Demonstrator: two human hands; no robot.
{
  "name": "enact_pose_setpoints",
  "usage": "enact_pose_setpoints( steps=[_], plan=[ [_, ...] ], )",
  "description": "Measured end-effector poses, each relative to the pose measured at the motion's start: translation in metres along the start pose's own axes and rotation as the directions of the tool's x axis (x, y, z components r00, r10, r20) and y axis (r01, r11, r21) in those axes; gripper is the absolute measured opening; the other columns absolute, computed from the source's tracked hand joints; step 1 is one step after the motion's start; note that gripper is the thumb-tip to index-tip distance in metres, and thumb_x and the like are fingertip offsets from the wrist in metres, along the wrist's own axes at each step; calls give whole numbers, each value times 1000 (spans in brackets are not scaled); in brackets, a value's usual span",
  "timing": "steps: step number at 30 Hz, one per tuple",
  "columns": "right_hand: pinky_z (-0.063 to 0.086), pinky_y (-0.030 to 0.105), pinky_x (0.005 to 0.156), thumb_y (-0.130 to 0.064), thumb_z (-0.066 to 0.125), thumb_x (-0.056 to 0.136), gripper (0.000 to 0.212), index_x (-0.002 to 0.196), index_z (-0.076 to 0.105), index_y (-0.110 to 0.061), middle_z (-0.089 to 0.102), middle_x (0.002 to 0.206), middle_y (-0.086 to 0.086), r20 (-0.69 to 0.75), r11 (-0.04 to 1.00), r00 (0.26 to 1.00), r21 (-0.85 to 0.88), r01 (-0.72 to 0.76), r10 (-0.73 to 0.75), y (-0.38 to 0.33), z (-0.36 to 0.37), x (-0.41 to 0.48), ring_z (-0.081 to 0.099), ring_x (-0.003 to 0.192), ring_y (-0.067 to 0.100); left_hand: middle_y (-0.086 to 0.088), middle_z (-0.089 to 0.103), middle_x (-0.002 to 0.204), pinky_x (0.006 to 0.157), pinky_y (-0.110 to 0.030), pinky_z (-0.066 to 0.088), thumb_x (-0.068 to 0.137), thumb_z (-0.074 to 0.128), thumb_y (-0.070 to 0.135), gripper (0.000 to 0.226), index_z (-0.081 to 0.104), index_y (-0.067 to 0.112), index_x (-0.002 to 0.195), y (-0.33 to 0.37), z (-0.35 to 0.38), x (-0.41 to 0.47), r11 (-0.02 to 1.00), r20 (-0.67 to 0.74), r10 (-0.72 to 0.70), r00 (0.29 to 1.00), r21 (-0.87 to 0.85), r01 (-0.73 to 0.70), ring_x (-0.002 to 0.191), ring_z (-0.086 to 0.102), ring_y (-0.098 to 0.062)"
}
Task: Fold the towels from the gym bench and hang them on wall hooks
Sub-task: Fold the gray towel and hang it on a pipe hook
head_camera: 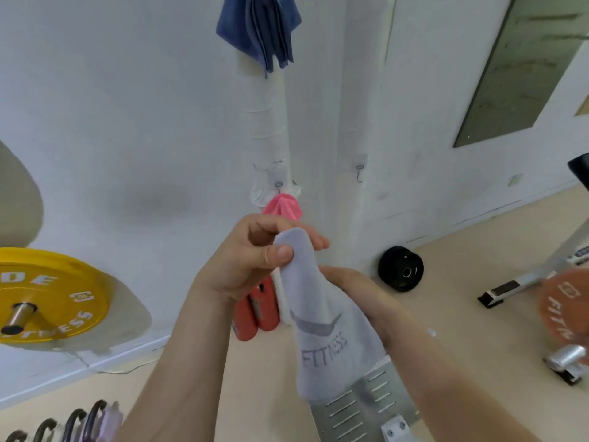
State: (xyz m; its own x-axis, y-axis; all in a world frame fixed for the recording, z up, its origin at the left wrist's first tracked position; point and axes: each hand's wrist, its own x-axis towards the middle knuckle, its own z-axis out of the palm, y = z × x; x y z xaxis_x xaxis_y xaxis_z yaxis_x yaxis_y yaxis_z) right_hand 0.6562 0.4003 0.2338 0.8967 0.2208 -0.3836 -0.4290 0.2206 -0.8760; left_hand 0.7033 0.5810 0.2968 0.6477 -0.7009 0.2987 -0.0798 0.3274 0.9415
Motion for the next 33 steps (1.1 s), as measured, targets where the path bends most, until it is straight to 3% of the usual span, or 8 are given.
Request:
enact_pose_setpoints(
  steps=[4,6,10,16,19,23,28,33],
  plan=[
    [54,36,86,-36,68,78,39,114,57,-27,62,112,4,-194,928,959,-348,130,-207,-30,-16,13,66,94,19,-12,69,79,67,-31,51,60,86,36,43,71,0,79,-13,-4,51,999,-100,-32,994,-3,32,73,63,-24],
    [54,37,88,-30,65,84,34,116,57,-36,58,121,3,-238,902,893,-309,302,-381,-59,-25,9,63,107,17,-10,68,76,68,-31,49,59,85,33,39,72,2,78,-17,-5,75,995,-189,-43,981,80,59,72,62,-23],
    [54,23,82,-21,56,95,27,119,60,-32,66,115,-9,1,800,841,-306,516,-542,-117,-49,-1,63,106,5,-6,69,75,71,-34,47,75,71,21,9,74,13,77,-16,3,120,977,-234,-42,971,192,88,74,62,-21],
    [52,30,94,-14,71,85,42,122,57,-25,64,121,-2,176,691,832,-482,538,-526,-184,-110,5,62,112,12,-2,59,95,84,-38,49,80,63,25,13,71,16,76,-4,34,194,905,-271,93,958,425,32,87,60,-17],
    [51,32,77,-29,77,78,29,95,60,-13,67,93,9,138,664,807,-499,557,-574,-216,-140,6,64,87,18,-5,57,72,63,-25,42,83,57,26,21,64,9,74,9,46,224,861,-233,121,965,508,15,70,51,-15],
    [39,27,60,-29,75,80,25,79,52,-18,51,74,0,267,705,852,-479,523,-450,-260,-167,5,48,71,13,-13,47,72,61,-32,30,84,58,30,41,53,-10,79,28,56,260,824,-181,101,978,566,20,70,41,-21],
    [43,18,42,-35,68,80,36,102,61,-8,57,77,1,344,802,843,-301,516,-413,-317,-181,10,53,58,8,-12,63,81,68,-29,48,85,57,28,19,66,12,86,64,67,305,808,-173,106,979,590,17,75,58,-20],
    [46,16,44,-42,61,79,47,102,70,-1,65,69,-2,465,691,812,-455,562,-353,-368,-180,27,58,53,6,-24,63,75,64,-33,50,86,65,26,19,61,18,103,99,55,329,751,-155,70,985,659,50,71,62,-27]
  ],
)
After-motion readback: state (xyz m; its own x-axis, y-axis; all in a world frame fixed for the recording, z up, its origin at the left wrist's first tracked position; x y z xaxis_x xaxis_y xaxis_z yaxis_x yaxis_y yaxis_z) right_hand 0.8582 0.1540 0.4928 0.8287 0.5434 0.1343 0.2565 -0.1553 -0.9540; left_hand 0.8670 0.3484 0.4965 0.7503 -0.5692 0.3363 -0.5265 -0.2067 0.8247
